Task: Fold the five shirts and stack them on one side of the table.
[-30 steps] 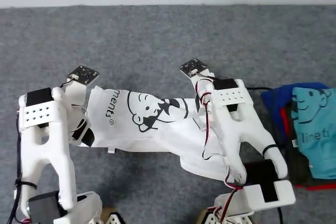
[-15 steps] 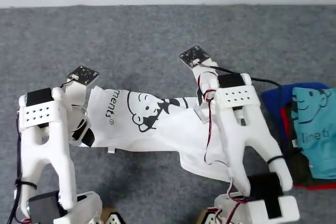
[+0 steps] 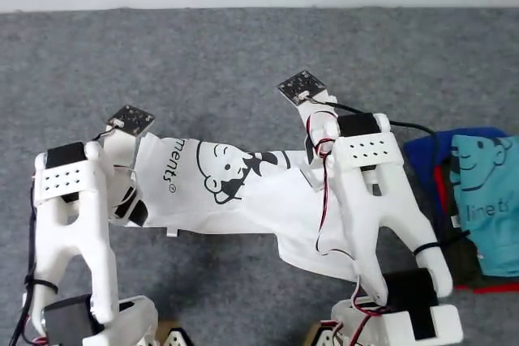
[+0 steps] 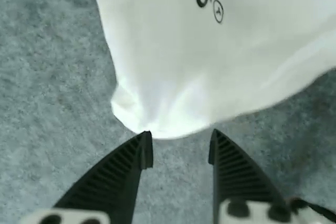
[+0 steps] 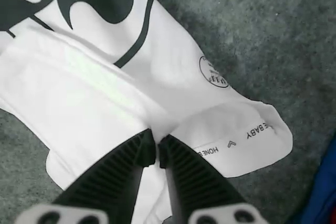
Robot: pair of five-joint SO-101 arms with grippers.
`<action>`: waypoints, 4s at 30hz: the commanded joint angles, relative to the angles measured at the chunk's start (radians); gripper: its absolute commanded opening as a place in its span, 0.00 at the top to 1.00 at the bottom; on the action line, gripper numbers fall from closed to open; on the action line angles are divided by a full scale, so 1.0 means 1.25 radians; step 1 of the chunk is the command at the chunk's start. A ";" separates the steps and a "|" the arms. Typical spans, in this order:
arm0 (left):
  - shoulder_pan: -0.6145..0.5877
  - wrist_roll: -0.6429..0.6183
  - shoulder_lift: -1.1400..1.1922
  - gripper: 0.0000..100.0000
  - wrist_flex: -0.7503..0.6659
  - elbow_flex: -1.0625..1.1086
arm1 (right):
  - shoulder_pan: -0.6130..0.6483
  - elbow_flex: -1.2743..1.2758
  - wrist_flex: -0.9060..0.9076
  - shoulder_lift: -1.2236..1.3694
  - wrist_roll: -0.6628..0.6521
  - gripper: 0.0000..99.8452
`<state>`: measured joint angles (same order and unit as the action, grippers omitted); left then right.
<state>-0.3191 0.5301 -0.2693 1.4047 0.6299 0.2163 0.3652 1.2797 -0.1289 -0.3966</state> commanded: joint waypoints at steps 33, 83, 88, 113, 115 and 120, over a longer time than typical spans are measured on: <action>-0.037 0.001 0.307 0.99 -0.107 -0.082 | 0.009 -0.016 0.007 -0.041 -0.001 0.99; 0.102 -0.097 -0.589 0.99 0.232 -0.593 | -0.180 -1.156 0.298 -0.429 0.114 0.99; 0.102 -0.157 -0.630 0.99 0.228 -0.622 | -0.247 -1.221 0.296 -0.462 0.118 0.99; 0.373 -0.248 -0.376 0.99 -0.133 -0.425 | 0.007 -0.568 0.368 -0.443 0.045 0.99; 0.432 -0.250 -0.284 0.99 -0.136 -0.521 | -0.017 -0.568 0.384 -0.443 0.045 0.99; 0.545 -0.252 -0.038 0.99 -0.072 -0.892 | -0.062 -0.567 0.402 -0.443 0.047 0.99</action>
<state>0.2854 0.2294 -0.4672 1.2743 -0.1757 0.1765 -0.3452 1.7522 -0.6889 -0.3322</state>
